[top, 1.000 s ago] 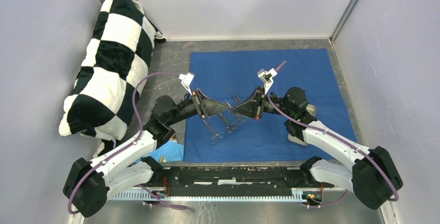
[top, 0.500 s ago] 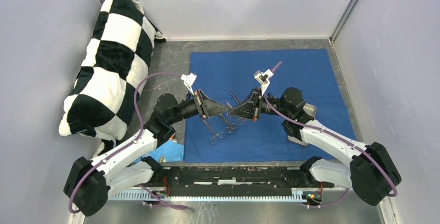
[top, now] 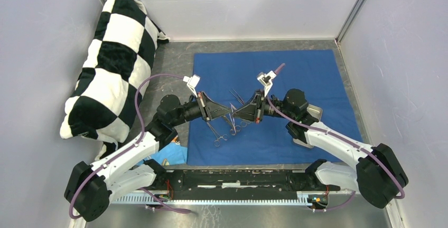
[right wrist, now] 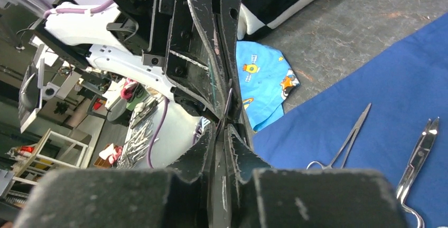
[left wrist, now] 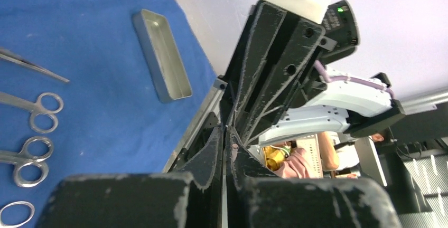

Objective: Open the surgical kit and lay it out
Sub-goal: Place the medical item in the surgical kit.

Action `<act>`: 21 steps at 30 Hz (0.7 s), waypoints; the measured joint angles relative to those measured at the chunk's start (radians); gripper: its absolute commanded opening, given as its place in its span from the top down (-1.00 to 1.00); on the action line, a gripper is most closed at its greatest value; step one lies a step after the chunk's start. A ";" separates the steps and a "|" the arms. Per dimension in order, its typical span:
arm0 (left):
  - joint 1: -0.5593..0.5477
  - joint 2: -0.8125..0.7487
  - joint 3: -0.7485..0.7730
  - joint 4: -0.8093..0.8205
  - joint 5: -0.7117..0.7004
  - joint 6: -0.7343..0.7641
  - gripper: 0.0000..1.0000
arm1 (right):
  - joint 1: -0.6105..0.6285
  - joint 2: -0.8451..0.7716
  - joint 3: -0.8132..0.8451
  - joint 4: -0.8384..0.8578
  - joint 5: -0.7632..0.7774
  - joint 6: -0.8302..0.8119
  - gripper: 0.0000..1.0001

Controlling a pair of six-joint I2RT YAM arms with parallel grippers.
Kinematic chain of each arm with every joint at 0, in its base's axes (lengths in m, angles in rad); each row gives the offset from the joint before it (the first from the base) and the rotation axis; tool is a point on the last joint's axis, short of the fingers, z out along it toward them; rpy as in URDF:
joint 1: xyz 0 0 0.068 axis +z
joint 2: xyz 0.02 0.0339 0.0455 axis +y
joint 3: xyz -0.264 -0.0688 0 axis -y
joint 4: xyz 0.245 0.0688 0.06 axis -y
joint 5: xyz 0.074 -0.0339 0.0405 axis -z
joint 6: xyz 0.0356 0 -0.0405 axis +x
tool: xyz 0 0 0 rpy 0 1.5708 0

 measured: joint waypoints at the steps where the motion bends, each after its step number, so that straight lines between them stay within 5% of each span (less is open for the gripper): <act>1: 0.000 0.000 0.002 -0.014 -0.012 0.006 0.96 | 0.002 0.000 0.004 -0.018 0.012 -0.005 0.46; 6: -0.004 -0.015 0.075 -0.238 -0.146 0.063 0.96 | 0.032 -0.002 0.051 -0.209 0.158 -0.101 0.12; 12: -0.005 -0.022 0.183 -0.499 -0.325 0.117 0.96 | 0.128 0.024 0.162 -0.435 0.353 -0.241 0.04; 21: -0.005 -0.018 0.210 -0.677 -0.466 0.124 0.96 | 0.301 0.142 0.363 -0.675 0.587 -0.406 0.04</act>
